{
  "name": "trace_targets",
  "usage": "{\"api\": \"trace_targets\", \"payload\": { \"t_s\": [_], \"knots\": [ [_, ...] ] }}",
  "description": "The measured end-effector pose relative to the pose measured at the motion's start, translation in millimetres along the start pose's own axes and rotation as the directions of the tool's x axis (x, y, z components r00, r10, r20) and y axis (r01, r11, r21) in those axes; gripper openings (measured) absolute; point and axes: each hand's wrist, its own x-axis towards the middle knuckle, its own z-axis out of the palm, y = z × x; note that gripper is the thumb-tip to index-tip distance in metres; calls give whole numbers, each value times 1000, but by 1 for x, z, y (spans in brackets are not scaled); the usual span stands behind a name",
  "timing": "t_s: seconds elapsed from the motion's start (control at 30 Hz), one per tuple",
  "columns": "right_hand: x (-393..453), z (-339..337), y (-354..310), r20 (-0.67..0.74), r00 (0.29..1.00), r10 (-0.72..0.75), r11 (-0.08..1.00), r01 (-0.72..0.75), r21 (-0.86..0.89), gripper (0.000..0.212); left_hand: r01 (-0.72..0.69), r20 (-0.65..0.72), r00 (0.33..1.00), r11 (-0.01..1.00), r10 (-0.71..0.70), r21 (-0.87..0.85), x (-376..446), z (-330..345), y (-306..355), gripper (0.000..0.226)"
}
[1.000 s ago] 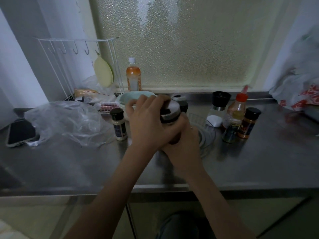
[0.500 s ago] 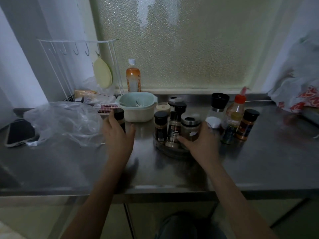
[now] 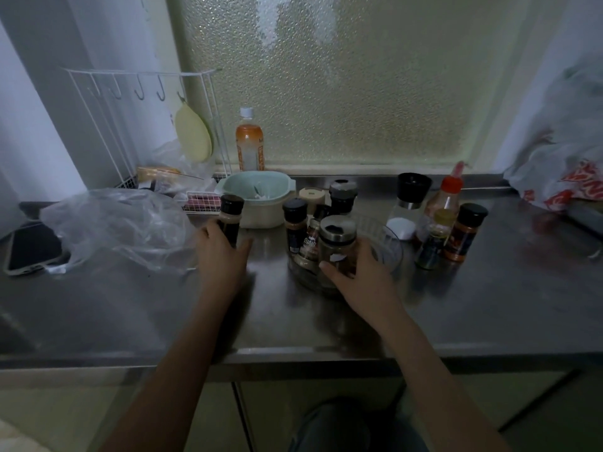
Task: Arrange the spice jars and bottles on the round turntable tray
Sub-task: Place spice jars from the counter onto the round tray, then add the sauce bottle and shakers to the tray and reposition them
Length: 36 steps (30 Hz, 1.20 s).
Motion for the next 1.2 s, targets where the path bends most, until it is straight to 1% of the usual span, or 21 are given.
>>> {"api": "trace_targets", "payload": {
  "t_s": [0.07,0.13,0.2,0.23,0.3,0.37,0.47,0.53,0.67,0.73,0.83,0.93,1.0,1.03,1.07,1.13,1.2],
  "knots": [
    [-1,-2,-1,15,1000,0,1000,0,4,56,29,17,999,999,-30,29,7,2,-3,47],
    [-2,0,-2,45,999,-4,1000,4,8,56,76,22,997,994,-78,75,11,3,-7,45],
    [-2,-1,-2,87,996,7,1000,-9,23,57,90,29,995,991,-94,104,13,3,-10,42],
    [0,-2,-3,109,994,31,998,-37,59,58,92,28,995,991,-95,97,13,3,-11,40],
    [9,-5,-10,127,987,94,974,-118,195,61,89,2,996,995,-89,38,11,3,-9,36],
    [22,-5,-15,114,985,131,934,-162,318,63,40,-45,998,998,-42,-52,4,0,-3,31],
    [31,1,-22,107,987,119,914,-151,377,60,-103,-81,992,987,93,-122,-12,-3,13,27],
    [31,6,-21,107,988,112,889,-148,434,59,-153,-89,986,977,140,-151,-24,-5,24,24],
    [33,10,-22,165,982,97,822,-172,542,47,-232,-61,973,942,224,-241,-47,-7,37,23],
    [35,12,-23,175,981,82,807,-168,567,37,-246,-20,968,936,250,-251,-56,-5,41,23],
    [37,15,-25,197,980,35,816,-142,560,24,-234,31,966,922,256,-309,-62,-2,44,23],
    [37,16,-25,210,977,44,816,-156,557,26,-250,9,964,914,266,-321,-70,-2,47,24],
    [34,12,-23,155,987,33,837,-113,536,40,-276,-31,959,902,282,-332,-75,-5,51,24],
    [30,7,-21,106,994,23,842,-76,534,47,-294,-46,954,893,296,-342,-79,-6,54,25],
    [24,1,-20,48,999,10,840,-35,542,49,-308,-47,949,883,313,-355,-84,-6,57,27],
    [8,-13,-19,-59,998,-33,832,60,552,41,-343,-11,931,866,365,-364,-97,-3,66,33],
    [-9,-24,-23,-92,989,-112,821,144,553,27,-398,51,898,857,437,-326,-112,4,76,37]
  ]
}}
